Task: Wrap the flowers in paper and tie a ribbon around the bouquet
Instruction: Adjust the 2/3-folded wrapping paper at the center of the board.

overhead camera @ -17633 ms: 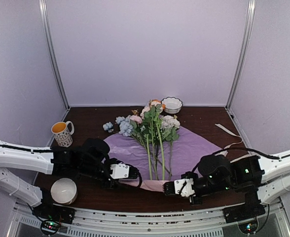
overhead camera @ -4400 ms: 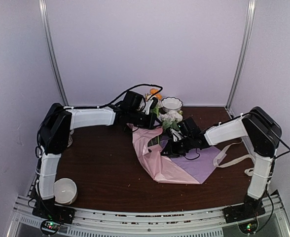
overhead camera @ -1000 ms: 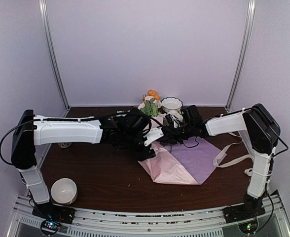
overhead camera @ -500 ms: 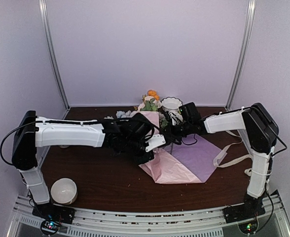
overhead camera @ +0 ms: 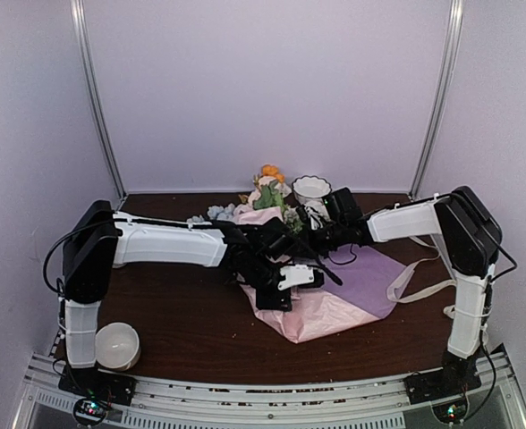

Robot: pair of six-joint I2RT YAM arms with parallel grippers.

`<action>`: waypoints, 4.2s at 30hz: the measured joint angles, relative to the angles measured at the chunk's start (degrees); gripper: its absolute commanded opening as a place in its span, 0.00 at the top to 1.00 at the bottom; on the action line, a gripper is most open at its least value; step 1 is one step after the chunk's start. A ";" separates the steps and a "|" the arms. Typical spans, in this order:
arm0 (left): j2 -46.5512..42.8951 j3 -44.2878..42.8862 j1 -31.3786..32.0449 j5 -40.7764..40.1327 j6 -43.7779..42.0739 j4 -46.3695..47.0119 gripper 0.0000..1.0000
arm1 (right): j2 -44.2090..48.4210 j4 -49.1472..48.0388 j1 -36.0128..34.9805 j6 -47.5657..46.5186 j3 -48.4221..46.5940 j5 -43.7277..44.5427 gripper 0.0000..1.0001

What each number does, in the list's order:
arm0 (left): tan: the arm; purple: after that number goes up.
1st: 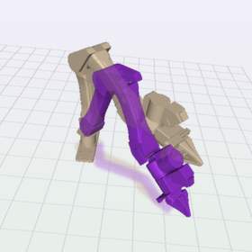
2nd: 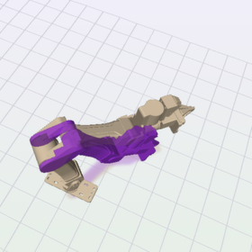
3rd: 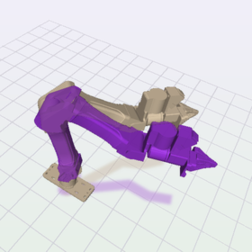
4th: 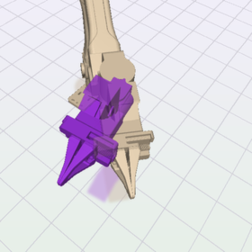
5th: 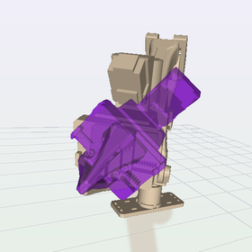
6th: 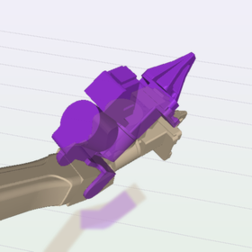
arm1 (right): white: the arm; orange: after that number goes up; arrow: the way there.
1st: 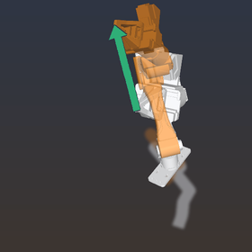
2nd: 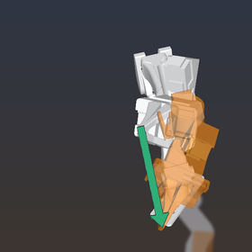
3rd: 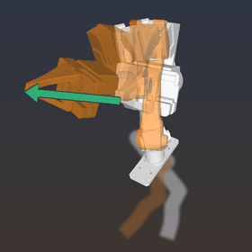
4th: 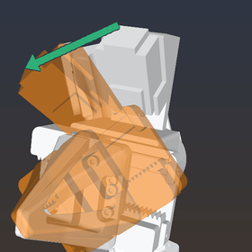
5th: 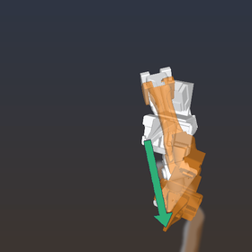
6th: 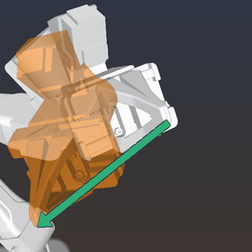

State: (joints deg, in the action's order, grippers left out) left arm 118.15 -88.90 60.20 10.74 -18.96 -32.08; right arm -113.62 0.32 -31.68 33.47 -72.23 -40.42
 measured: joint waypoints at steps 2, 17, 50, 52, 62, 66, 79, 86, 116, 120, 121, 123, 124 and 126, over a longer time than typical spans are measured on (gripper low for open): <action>0.35 -0.55 0.09 2.10 -1.60 -1.95 0.53 | -0.02 -1.09 0.00 0.46 0.83 0.42 1.00; -12.31 1.07 -0.50 17.51 -2.73 -7.98 0.68 | -0.22 -7.87 0.59 2.89 3.67 3.17 1.00; 6.36 -6.67 -0.22 7.67 -3.69 -6.40 0.57 | 30.12 1.73 0.59 0.39 18.14 14.34 0.60; 6.36 -5.99 -0.33 8.11 -3.67 -5.55 0.57 | 33.64 1.88 0.50 1.20 23.65 13.84 0.61; 6.23 -3.69 -0.66 9.16 -3.37 -2.36 0.57 | 39.21 1.51 -4.76 9.05 39.98 9.57 0.76; 6.23 -3.45 -0.66 9.22 -3.21 -2.03 0.57 | 39.15 -1.38 -6.32 10.84 40.02 8.61 0.77; 5.97 -2.60 -1.07 10.03 -2.64 -1.07 0.57 | 44.24 9.46 -8.87 8.46 34.25 17.38 0.77; 5.55 -1.36 -1.70 10.19 -2.34 -0.74 0.56 | 39.93 1.16 -10.34 12.70 37.51 14.84 0.80; 4.17 0.57 -2.69 10.88 -0.72 0.96 0.55 | 29.03 -30.67 -9.68 17.77 48.35 9.97 0.67; 4.20 0.63 -2.60 11.21 -0.72 1.09 0.56 | 28.22 -37.79 -9.29 20.37 51.04 8.44 0.67; 4.17 0.66 -2.60 11.26 -0.72 1.11 0.56 | 27.78 -40.30 -9.18 21.09 51.56 8.20 0.68; 4.17 0.68 -2.62 11.37 -0.70 1.20 0.56 | 26.69 -44.44 -8.92 22.34 52.13 7.74 0.68; 4.17 0.74 -2.62 11.41 -0.70 1.27 0.56 | 25.99 -46.45 -8.83 22.91 52.33 7.48 0.69; 4.17 1.01 -2.64 11.63 -0.68 1.79 0.56 | 24.72 -51.32 -8.50 24.61 53.59 7.26 0.69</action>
State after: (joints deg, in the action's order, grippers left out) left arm 122.32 -87.90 57.56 22.37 -19.64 -30.28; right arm -88.90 -51.00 -40.18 58.08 -18.63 -33.17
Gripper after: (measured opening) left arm 0.444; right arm 0.316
